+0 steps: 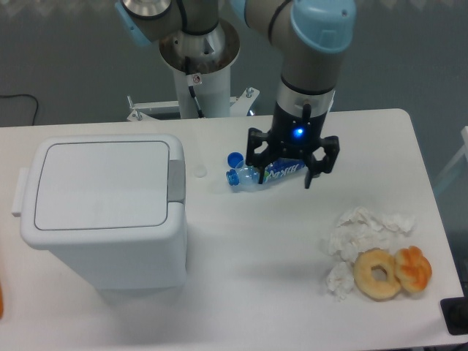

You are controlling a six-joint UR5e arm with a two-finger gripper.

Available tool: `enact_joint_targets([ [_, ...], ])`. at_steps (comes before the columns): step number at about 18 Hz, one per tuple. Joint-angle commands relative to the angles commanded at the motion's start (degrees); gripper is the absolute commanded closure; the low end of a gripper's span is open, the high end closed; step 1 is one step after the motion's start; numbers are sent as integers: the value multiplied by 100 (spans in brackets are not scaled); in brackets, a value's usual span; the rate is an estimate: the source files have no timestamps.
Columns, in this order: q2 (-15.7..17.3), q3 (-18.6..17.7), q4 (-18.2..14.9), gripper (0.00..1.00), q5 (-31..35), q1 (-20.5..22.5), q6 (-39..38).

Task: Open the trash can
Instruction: 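Move the gripper toward the trash bin lid's hinge edge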

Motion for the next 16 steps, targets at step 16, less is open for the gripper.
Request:
enact_joint_targets([
  [16,414,-114,219,100,-783,-492,-1117],
])
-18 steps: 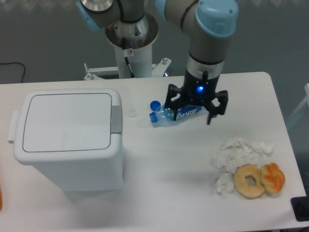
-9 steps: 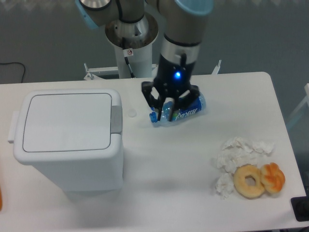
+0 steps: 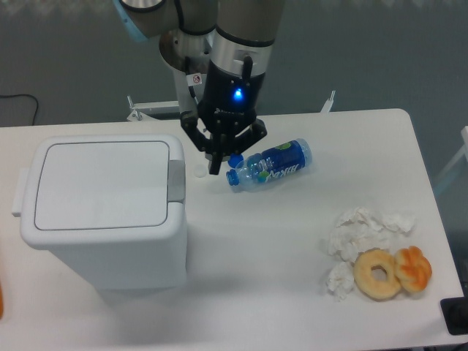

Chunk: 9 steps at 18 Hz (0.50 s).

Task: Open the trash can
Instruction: 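Move the gripper toward the trash bin lid's hinge edge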

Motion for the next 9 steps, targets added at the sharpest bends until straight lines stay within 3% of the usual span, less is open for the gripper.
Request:
enact_joint_targets([
  [9,0,-114,97,100,-18,-229,-80],
])
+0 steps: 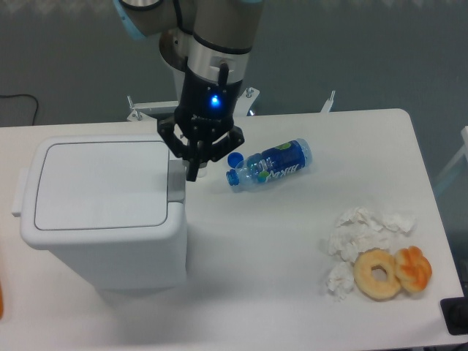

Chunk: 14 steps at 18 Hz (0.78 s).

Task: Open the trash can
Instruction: 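Move the gripper toward the trash bin lid's hinge edge, then press down on the lid edge with the gripper to flip it open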

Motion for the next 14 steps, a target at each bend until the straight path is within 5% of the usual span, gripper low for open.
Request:
enact_joint_targets([
  [14,-26,-88,17,100,17,-44,9],
])
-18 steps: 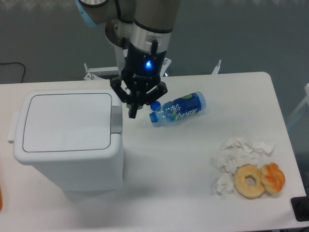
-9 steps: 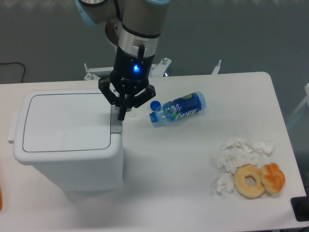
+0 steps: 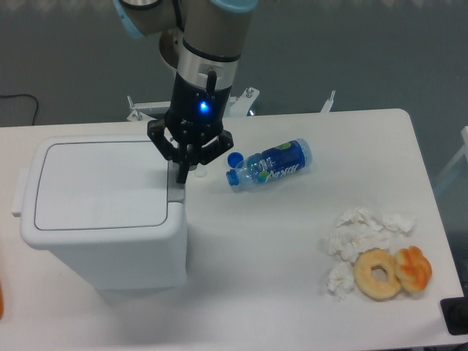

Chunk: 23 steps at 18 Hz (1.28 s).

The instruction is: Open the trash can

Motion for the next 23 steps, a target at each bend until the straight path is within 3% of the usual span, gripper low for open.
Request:
enact_joint_targets([
  [13,-35,52,70,99,-9,-9,0],
  [15,-44,61,70,85,-52,-9,26],
  [20,-62,149,79,20,-62,44,70],
  [22,-62,219,79,0,-53,140,70],
  [23,-62,246,79,0,-53,210,79],
])
